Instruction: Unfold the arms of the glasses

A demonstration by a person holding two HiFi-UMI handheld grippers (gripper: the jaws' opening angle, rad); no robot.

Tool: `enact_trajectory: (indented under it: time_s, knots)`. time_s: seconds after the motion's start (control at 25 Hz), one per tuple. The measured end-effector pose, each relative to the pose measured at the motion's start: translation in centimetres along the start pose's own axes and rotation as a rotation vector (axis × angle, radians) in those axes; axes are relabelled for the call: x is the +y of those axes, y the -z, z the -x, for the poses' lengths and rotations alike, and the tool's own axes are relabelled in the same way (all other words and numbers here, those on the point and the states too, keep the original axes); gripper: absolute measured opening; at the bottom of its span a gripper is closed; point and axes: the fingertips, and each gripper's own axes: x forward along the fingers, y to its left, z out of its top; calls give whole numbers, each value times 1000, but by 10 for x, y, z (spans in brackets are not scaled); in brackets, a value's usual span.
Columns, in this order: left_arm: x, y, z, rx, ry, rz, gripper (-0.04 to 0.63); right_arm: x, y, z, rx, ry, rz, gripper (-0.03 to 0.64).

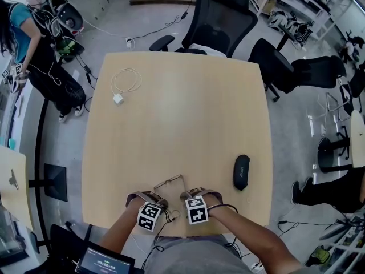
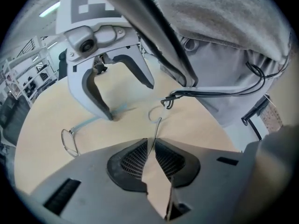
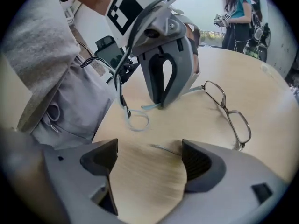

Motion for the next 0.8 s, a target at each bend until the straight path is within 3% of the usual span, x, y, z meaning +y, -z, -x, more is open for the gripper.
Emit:
enact_trajectory:
  time_s: [0.44,0.64,0.8]
  knots:
    - [2,0,5,2,4,-6,41,26,45,10,-52,-10,-148,420]
    - [16,-8,8,21,-45,-53,44,25,53,18,-63,1,-180,420]
    - [21,-8,18,-2,-88,-49,44,19,45,14,-94,-7,-214,420]
